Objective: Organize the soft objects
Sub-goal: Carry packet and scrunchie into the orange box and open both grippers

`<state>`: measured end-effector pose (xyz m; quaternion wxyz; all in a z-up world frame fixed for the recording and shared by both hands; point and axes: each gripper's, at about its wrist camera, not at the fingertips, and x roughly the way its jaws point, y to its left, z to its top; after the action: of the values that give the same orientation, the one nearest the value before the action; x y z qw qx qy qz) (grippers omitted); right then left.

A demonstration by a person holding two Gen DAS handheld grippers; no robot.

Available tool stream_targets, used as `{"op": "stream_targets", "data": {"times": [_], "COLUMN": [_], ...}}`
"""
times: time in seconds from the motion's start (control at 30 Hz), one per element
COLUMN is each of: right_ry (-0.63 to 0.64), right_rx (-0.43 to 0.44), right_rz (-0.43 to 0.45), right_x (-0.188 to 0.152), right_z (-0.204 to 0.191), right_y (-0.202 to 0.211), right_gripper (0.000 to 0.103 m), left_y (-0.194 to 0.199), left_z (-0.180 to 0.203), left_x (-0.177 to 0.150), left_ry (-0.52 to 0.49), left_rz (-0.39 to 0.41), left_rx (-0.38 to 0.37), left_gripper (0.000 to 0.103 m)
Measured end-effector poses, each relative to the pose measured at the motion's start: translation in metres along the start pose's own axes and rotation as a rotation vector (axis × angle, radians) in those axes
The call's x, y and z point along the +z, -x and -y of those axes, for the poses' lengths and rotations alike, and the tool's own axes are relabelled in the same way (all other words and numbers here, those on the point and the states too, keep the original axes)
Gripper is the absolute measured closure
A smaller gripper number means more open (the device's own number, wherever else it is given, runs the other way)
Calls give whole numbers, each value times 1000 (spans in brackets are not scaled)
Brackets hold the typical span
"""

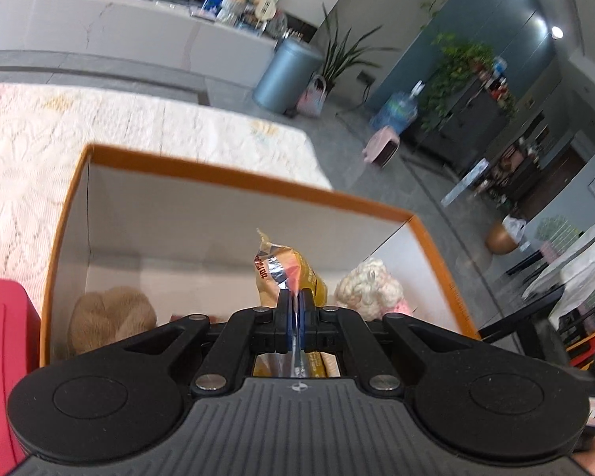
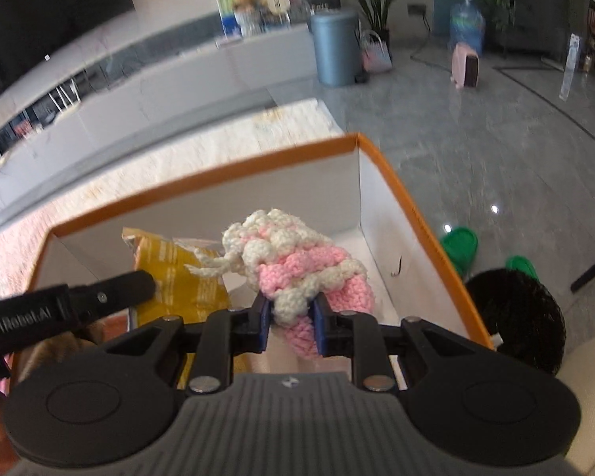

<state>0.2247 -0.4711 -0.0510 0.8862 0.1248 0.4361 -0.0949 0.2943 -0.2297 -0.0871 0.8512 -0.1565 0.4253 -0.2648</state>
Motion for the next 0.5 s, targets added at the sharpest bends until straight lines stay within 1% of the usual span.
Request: {"op": "stream_targets", "data": {"times": [0.17,0.27,0.3,0.37,0.4,0.43,0.47,0.5], "right_ry": [3,5,8,23,35,46,52,56], "right_rx": [-23,-25,-23,-30,-34,-38,-42,-44], "right_rz": [-28,-33,-28,-8,5,14,22,30], "right_x": [-3,-3,-3,-2,0,-1,0,0], "right_z": [1,1,1,-3,-4,-6,-8,-10], "right_y": [-9,-9,-8,-3,-1,3,7,12], "right_gripper": [80,77,72,72,71,70,70,66], "left_y": [1,2,2,3,5,8,11,17], "left_z": [-4,-4,-4,-1,0,0,-1,-1], "left_x": [-4,-1,0,1,1,1,3,3], "left_ry": [7,12,14,9,5,8,17,26], "left_rz": [-33,-54,-63,-84,-89,-83,-76,-65], "left_rx": [24,35,39,58,61,47,37,32], "left_gripper": [100,98,97,87,85,82,75,72]}}
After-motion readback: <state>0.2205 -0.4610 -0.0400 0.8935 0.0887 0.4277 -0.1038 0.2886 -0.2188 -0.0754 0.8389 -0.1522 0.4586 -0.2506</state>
